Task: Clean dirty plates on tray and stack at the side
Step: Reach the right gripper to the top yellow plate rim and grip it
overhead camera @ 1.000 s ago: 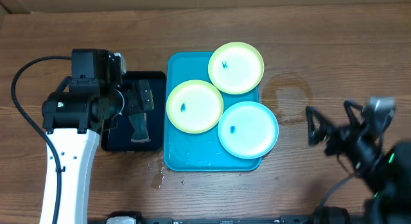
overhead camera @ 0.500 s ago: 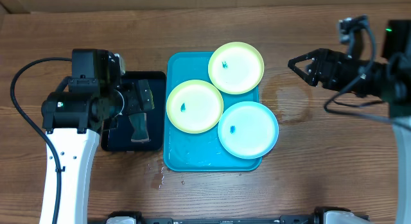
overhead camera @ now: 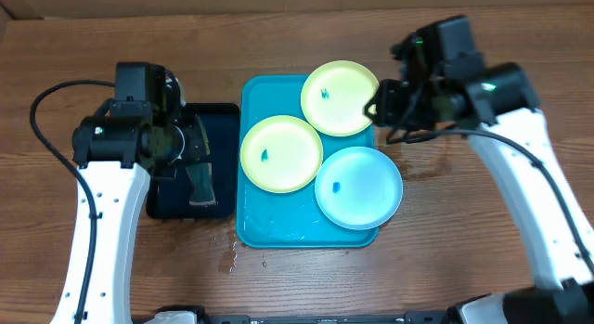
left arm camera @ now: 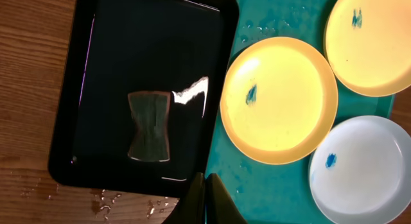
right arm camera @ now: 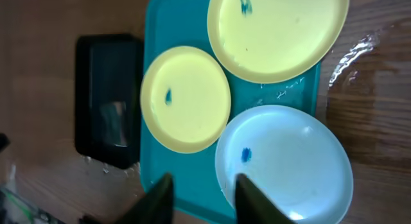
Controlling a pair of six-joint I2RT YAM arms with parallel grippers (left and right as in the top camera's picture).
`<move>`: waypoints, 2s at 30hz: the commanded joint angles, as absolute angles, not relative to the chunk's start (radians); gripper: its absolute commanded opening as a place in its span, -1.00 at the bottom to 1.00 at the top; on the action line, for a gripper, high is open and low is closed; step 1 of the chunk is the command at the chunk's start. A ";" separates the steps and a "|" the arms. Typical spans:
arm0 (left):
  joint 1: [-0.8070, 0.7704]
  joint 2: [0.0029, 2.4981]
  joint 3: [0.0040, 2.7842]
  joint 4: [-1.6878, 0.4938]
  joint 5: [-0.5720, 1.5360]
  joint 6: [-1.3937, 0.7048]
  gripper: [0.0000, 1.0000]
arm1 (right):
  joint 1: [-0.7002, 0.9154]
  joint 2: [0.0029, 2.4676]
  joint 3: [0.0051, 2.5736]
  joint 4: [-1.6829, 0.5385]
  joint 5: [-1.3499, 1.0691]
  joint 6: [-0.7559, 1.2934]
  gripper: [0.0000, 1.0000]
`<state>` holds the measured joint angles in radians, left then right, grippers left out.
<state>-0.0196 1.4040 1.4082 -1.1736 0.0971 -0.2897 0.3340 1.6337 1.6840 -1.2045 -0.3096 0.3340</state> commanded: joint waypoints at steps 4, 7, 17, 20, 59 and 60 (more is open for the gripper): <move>-0.021 1.464 1.422 -1.170 0.128 -0.300 -0.29 | 0.435 1.819 1.705 -1.130 -0.269 0.345 -0.10; -0.021 1.496 1.422 -1.171 0.128 -0.300 0.21 | 0.475 1.901 1.705 -1.073 -0.211 0.345 -0.10; -0.021 1.536 1.422 -1.174 0.131 -0.299 0.16 | 0.511 2.069 1.703 -1.054 -0.172 0.345 -0.24; -0.021 1.536 1.422 -1.174 0.131 -0.299 0.16 | 0.511 2.093 1.696 -1.032 -0.172 0.345 -0.27; -0.021 1.537 1.422 -1.204 0.127 -0.292 0.19 | 0.544 2.093 1.542 -0.841 -0.157 0.345 -0.70; -0.021 1.537 1.422 -1.204 0.127 -0.292 0.19 | 0.544 2.093 1.542 -0.842 -0.152 0.346 -0.70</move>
<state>-0.0196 1.5330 1.4082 -1.2011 0.1196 -0.2966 0.5377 2.0975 1.5490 -0.8474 -0.1680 0.3439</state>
